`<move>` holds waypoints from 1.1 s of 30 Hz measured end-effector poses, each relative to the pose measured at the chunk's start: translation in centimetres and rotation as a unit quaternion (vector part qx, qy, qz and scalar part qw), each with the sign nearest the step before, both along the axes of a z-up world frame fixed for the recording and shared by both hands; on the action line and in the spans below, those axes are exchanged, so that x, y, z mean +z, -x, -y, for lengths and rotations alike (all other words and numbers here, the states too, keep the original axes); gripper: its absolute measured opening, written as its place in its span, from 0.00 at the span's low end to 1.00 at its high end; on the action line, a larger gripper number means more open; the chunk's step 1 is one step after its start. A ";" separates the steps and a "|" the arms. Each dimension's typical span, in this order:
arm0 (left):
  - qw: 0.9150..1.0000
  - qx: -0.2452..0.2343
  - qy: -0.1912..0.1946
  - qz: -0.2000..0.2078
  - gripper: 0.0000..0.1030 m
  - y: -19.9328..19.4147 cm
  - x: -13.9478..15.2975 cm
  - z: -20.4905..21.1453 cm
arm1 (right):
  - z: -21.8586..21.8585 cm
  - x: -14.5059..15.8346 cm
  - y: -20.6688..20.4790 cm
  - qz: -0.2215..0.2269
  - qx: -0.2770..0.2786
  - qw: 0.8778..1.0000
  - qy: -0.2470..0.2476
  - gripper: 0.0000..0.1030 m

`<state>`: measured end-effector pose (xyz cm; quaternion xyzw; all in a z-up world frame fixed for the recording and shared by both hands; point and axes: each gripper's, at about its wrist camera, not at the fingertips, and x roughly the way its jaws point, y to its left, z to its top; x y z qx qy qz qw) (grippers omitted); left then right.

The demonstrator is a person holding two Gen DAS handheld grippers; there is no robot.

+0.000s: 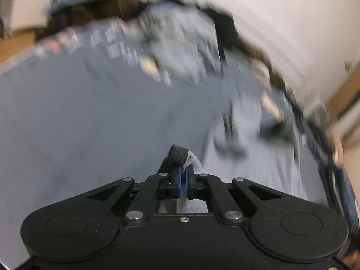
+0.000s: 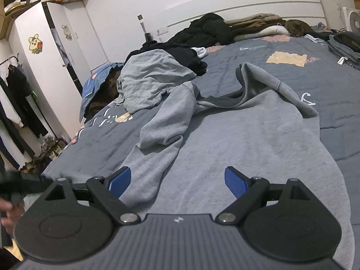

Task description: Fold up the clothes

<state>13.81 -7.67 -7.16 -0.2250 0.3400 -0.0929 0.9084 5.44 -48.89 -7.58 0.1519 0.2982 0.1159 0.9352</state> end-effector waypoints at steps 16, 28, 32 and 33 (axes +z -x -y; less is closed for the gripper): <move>0.969 0.221 -0.109 0.020 0.06 -1.5 4.0 -15.0 | 0.4 -0.3 -0.2 -0.007 -0.007 1.000 -0.004 0.87; 0.970 0.179 -0.161 0.025 0.18 0.6 4.1 -17.4 | 1.3 -0.2 -0.1 -0.005 -0.013 1.000 -0.009 0.87; 0.977 0.095 -0.192 0.017 0.39 1.0 4.8 -16.9 | 1.4 -0.3 -0.1 -0.008 -0.014 1.000 -0.012 0.87; 0.976 0.077 -0.202 0.019 0.48 1.4 5.1 -16.7 | 1.5 -0.3 -0.2 -0.008 -0.014 1.000 -0.013 0.87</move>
